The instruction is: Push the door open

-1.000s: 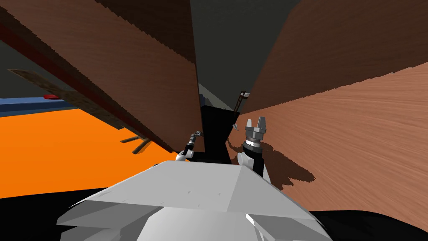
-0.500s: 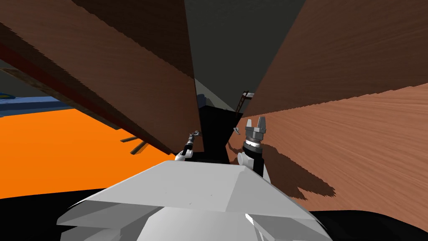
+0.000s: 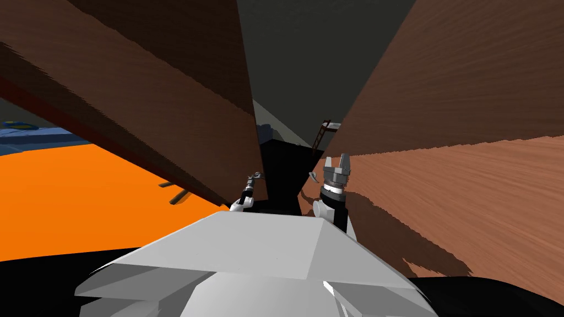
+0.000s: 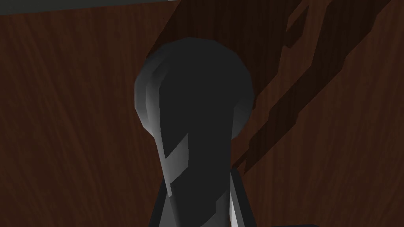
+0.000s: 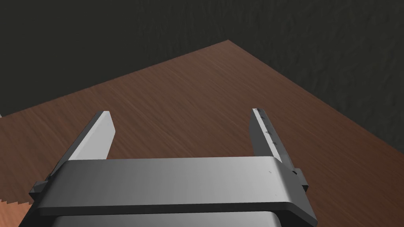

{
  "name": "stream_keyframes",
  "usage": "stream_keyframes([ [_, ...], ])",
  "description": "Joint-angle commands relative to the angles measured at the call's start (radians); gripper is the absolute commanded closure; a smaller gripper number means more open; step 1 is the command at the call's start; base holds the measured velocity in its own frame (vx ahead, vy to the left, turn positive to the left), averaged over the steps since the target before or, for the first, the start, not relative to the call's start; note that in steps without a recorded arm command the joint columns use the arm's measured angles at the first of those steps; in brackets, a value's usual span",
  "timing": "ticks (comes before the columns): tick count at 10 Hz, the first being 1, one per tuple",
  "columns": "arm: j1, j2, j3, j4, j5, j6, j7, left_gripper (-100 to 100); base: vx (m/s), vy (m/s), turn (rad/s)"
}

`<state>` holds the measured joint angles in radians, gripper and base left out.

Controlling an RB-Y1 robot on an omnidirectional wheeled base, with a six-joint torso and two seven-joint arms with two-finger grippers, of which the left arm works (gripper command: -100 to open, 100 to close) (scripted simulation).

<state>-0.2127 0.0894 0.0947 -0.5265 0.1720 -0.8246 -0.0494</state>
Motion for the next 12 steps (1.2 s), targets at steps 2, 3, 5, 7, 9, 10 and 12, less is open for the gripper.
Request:
stream_keyframes([
  [2,-0.006,0.001,0.019,-0.002,0.012,-0.006,-0.020,100,0.195,-0.023,0.045],
  [3,-0.007,0.001,0.028,-0.002,0.017,-0.008,-0.029,100,0.189,-0.010,0.031],
  [5,-0.008,0.000,0.037,-0.002,0.023,-0.010,-0.038,100,0.165,0.013,0.027],
  [7,-0.011,-0.004,0.065,-0.002,0.040,-0.016,-0.067,100,0.181,-0.004,0.061],
  [9,-0.014,-0.010,0.090,-0.002,0.056,-0.021,-0.092,100,0.211,-0.012,0.062],
  [10,-0.014,-0.010,0.090,-0.002,0.056,-0.021,-0.092,100,0.136,-0.007,0.024],
  [12,-0.017,-0.020,0.123,-0.002,0.077,-0.028,-0.126,100,0.169,-0.010,0.082],
])
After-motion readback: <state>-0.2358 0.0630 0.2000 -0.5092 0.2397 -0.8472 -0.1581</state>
